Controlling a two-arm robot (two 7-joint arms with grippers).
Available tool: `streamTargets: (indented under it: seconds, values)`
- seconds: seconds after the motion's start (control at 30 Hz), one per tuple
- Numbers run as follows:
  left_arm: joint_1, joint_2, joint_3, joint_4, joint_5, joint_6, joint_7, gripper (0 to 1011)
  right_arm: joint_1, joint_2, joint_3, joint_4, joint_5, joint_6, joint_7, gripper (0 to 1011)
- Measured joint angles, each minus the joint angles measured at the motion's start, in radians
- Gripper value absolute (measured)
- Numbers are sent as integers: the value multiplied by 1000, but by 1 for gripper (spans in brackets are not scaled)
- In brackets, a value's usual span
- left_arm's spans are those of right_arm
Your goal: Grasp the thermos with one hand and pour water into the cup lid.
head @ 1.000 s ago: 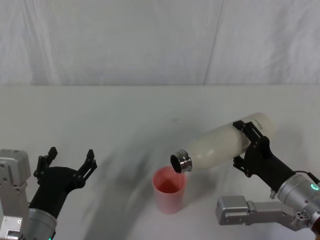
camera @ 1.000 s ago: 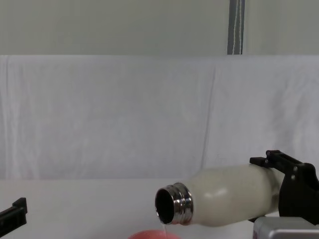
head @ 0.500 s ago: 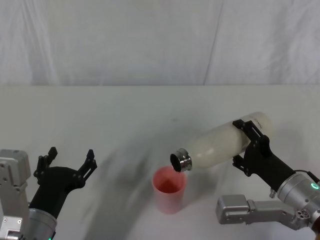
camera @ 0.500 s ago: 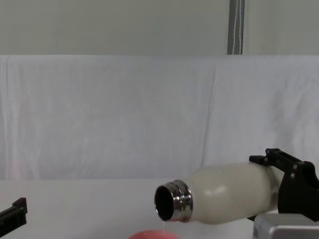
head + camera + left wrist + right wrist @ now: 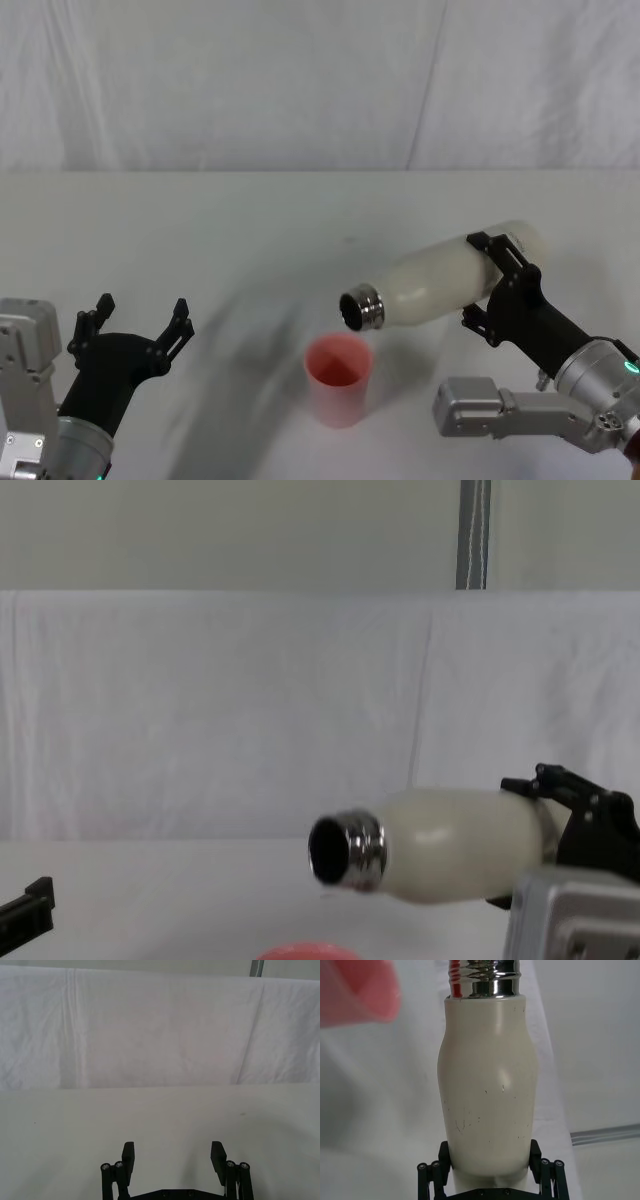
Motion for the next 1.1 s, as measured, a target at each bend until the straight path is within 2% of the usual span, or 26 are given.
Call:
streamTargets:
  seconds: [0.17,0.57,0.8,0.97,1.07,1.1]
  values:
    - [0,0,0,0,0,0,0,1001,-15,-18,30,-14,74,-19,9,949]
    - [0,0,0,0,0,0,0,1001,-44,-54,90,-34,214,-50,44,949]
    - [0,0,0,0,0,0,0,1001,-62,-81,133,-41,320,-69,78,949]
    - [0,0,0,0,0,0,0,1001,-77,-109,175,-47,436,-81,119,949]
    - [0,0,0,0,0,0,0,1001,-82,-119,192,-49,483,-83,135,949]
    - [0,0,0,0,0,0,0,1001,-85,-127,203,-50,517,-84,148,949]
